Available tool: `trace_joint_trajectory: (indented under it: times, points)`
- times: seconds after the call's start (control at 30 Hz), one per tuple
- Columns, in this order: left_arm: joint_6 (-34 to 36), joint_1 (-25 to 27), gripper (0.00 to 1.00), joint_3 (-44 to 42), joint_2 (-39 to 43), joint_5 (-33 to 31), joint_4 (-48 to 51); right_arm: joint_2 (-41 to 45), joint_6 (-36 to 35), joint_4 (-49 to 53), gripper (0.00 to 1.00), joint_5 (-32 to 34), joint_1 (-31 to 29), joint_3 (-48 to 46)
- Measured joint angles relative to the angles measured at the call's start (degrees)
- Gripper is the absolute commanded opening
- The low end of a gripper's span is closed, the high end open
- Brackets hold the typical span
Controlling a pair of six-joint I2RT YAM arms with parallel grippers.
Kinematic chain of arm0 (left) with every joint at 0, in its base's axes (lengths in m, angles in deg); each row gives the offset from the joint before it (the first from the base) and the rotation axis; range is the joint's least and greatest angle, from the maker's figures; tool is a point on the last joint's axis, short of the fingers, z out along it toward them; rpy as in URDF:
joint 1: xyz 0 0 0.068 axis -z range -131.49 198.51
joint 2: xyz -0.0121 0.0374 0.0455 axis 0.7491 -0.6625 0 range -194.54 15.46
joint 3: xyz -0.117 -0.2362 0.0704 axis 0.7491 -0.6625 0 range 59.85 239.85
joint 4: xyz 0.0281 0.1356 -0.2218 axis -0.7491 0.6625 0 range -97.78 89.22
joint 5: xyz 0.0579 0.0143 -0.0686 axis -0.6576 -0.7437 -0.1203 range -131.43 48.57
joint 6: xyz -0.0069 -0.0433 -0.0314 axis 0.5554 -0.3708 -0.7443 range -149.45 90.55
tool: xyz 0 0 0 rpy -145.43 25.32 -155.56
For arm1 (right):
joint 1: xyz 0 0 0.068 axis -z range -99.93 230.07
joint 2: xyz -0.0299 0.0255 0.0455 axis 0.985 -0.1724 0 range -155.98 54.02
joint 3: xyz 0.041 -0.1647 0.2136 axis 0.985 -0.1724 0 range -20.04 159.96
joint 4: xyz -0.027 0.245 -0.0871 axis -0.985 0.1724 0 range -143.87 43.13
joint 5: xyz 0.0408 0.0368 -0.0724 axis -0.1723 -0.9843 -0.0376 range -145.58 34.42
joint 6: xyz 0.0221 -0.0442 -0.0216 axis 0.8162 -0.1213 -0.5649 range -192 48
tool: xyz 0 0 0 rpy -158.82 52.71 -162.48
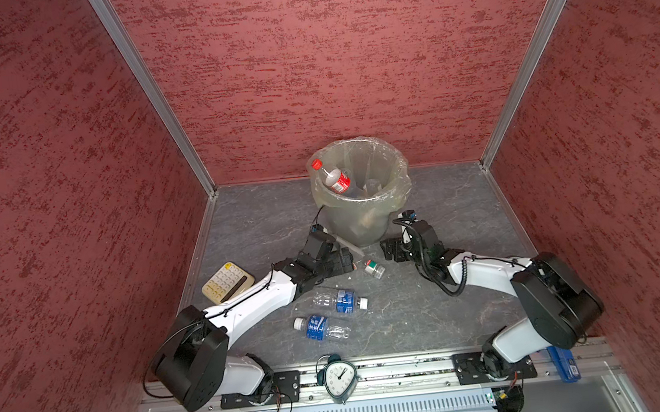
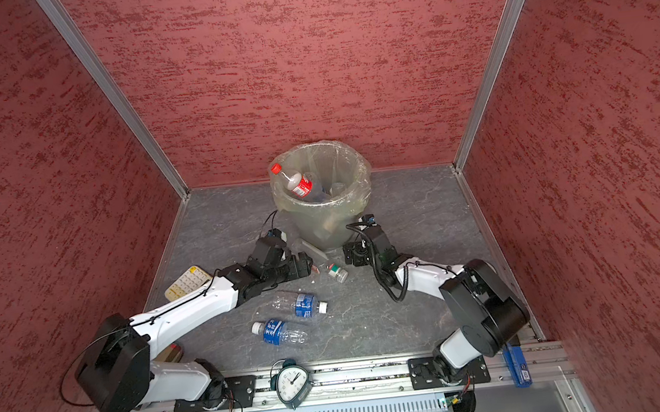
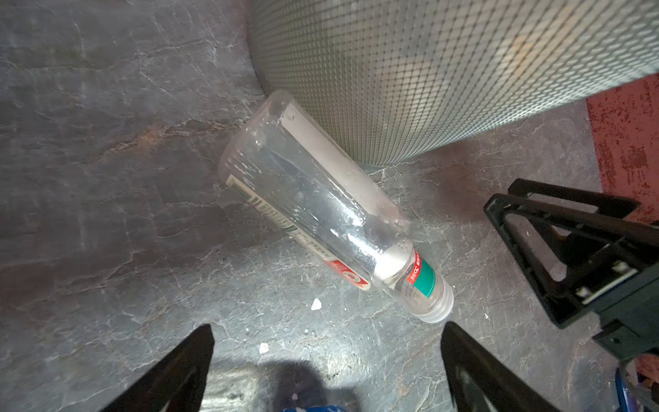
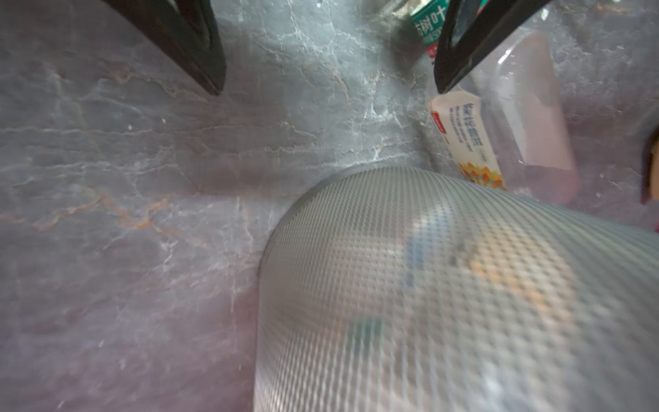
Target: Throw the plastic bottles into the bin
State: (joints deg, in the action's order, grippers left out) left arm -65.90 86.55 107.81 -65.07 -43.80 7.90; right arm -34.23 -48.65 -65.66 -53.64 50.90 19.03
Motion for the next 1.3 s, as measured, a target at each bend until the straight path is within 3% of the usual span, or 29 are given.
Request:
trace_joint_trajectory:
  times: [0.53, 0.93, 1.3]
  points:
    - [-1.7, -3.45, 0.99, 2.62, -5.88, 2.49, -0.7, -10.12, -4.74, 8.24, 0.91, -0.83, -6.6, 8.13]
    - [-0.55, -4.07, 0.99, 8.09, -11.17, 3.69, -0.09, -9.05, -6.29, 8.2, 0.94, -6.34, -7.93, 8.07]
    - [-0.35, -3.5, 1.0, 10.99, -15.72, 2.36, 3.15, -1.55, -6.43, 8.17, 0.94, -1.33, -7.28, 5.75]
